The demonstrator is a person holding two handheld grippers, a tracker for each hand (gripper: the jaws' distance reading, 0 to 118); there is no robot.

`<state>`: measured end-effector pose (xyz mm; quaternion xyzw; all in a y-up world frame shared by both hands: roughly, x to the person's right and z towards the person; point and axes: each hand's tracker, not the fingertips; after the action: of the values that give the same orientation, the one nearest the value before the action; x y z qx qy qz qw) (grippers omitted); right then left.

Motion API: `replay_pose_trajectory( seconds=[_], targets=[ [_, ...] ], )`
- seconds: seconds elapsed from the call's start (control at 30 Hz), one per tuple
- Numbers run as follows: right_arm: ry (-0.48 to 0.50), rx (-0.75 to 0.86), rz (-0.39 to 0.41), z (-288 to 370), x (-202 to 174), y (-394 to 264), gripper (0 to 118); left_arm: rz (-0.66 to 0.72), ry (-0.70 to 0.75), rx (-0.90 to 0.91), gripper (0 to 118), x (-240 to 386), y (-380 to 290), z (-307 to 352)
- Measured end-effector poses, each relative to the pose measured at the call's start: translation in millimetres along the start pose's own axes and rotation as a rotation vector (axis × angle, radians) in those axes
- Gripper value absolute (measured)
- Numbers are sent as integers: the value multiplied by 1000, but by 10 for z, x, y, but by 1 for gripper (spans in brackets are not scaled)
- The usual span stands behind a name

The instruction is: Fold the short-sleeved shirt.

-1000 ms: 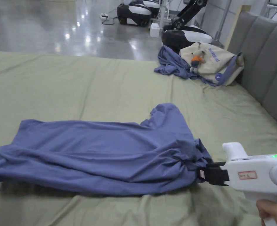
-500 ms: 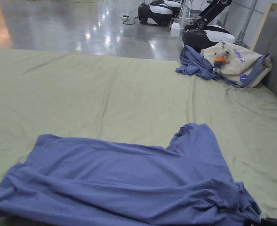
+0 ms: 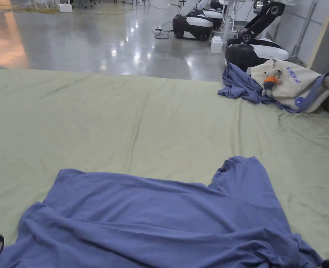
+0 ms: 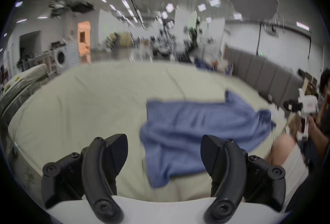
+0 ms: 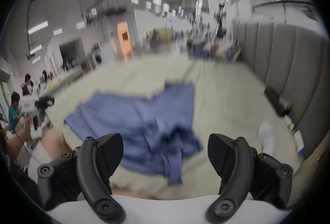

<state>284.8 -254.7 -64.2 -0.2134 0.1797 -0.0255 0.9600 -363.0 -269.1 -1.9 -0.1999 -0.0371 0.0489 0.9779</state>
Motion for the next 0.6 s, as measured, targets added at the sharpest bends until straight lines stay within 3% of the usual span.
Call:
replay_pose_trajectory(
  seconds=[0.07, 0.13, 0.23, 0.27, 0.3, 0.33, 0.37, 0.4, 0.43, 0.5, 0.57, 0.6],
  targets=[
    [-84, 200, 41, 196, -221, 273, 107, 42, 20, 169, 95, 163, 246, 199],
    [-221, 370, 138, 294, -479, 339, 109, -7, 194, 325, 95, 389, 362, 275],
    [-541, 463, 197, 201, -867, 212, 109, -27, 412, 343, 95, 615, 314, 221],
    [-591, 455, 208, 128, -954, 112, 109, 6, 398, 288, 95, 615, 296, 213],
    [-504, 433, 201, 75, -981, 14, 107, 71, 315, 231, 94, 618, 228, 210],
    [-345, 379, 186, 7, -935, -86, 87, 110, 189, 322, 78, 554, 72, 238],
    [-285, 339, 157, -29, -945, -118, 38, 120, 149, 361, 40, 555, -8, 227],
    [-330, 337, 168, -90, -1005, -163, 2, 85, 221, 324, 0, 606, -16, 174],
    [-426, 317, 244, -171, -1066, -231, 2, 4, 322, 279, 0, 649, 1, 179],
    [-282, 294, 274, -215, -1048, -276, 2, -54, 261, 251, 0, 596, 4, 209],
    [-342, 313, 289, -236, -1098, -242, 2, -59, 251, 242, 0, 721, -85, 125],
    [-327, 322, 278, -151, -1089, -199, 2, -55, 261, 248, 0, 737, -109, 136]
  ],
)
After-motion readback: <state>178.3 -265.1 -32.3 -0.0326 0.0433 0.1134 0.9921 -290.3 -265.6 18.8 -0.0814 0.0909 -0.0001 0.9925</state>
